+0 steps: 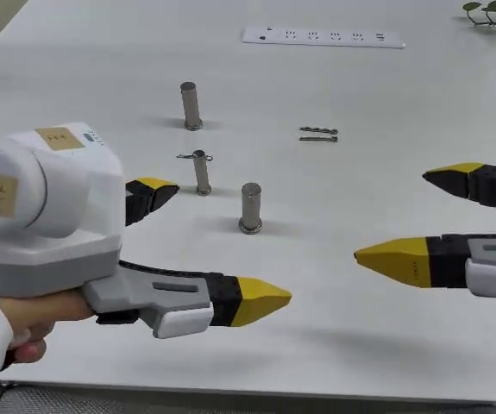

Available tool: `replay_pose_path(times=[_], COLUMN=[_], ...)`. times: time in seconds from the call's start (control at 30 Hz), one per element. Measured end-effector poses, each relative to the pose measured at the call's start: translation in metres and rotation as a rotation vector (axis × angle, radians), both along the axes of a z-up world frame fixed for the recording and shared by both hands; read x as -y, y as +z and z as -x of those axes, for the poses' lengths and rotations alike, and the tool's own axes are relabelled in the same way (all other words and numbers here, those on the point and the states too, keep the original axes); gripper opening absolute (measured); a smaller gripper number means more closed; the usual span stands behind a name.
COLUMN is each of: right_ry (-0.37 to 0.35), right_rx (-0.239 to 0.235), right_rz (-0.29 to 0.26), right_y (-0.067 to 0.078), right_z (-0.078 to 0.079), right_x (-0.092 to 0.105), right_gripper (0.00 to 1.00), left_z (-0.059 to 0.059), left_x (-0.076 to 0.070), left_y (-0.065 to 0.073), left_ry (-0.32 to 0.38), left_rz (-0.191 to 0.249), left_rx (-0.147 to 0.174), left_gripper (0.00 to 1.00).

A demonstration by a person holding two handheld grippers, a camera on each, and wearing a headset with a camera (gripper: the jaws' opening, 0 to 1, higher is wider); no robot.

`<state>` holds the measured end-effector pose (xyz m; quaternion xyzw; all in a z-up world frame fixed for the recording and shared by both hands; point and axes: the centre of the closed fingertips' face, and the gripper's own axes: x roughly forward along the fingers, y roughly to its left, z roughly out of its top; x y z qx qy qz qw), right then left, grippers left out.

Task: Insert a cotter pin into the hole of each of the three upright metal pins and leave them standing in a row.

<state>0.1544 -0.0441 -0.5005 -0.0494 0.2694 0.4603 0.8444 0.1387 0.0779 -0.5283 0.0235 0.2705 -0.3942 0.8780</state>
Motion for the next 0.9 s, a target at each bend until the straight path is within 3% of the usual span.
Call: replay_pose_path(times=[0.13, 0.27, 0.37, 0.57, 0.67, 0.9], right_ry=[0.020, 0.050, 0.070, 0.128, 0.159, 0.247], right_rx=[0.026, 0.075, 0.090, 0.132, 0.129, 0.133], right_rz=[0.018, 0.085, 0.108, 0.211, 0.234, 0.319], right_y=[0.001, 0.002, 0.004, 0.003, 0.001, -0.005], right_z=[-0.013, -0.027, -0.036, -0.061, -0.072, -0.090], right_x=[0.004, 0.012, 0.014, 0.020, 0.019, 0.009], right_gripper=[0.79, 0.76, 0.73, 0.71, 0.70, 0.67], left_z=[0.001, 0.006, 0.008, 0.009, 0.010, 0.011], left_x=[-0.002, -0.003, -0.003, -0.008, -0.011, -0.016], left_y=[-0.001, -0.001, -0.002, -0.004, -0.002, 0.000], left_ry=[0.010, 0.000, -0.007, 0.008, 0.004, 0.021], left_rz=[0.008, 0.015, 0.012, 0.013, 0.005, 0.029], left_rx=[-0.012, -0.019, -0.025, -0.024, -0.013, -0.021], left_gripper=[0.99, 0.99, 0.99, 0.99, 0.96, 0.97])
